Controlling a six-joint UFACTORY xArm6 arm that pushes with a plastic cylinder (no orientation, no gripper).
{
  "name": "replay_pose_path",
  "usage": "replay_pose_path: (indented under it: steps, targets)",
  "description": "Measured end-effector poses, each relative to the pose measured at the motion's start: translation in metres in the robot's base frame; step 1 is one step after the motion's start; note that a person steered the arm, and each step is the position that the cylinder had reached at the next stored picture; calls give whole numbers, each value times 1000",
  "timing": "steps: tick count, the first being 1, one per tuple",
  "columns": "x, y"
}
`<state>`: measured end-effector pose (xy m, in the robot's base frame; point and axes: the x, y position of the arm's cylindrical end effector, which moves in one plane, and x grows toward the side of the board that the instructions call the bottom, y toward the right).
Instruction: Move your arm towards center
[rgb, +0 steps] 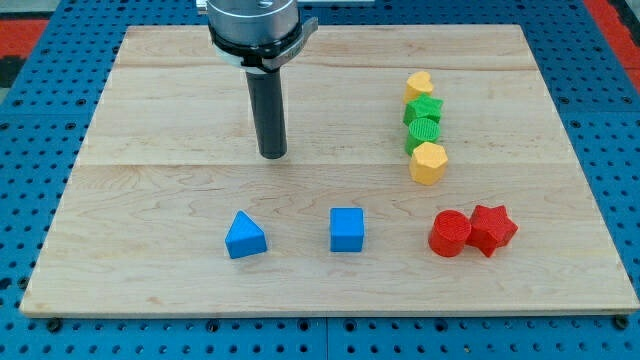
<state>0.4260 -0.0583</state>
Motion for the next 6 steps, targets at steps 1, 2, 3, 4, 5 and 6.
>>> replay_pose_path:
  steps: [1,2,3,4,5,6]
  targets:
    - [0,1]
    - [-6,1]
    - [-9,12]
    - [-11,45]
    - [2,49]
    - [12,49]
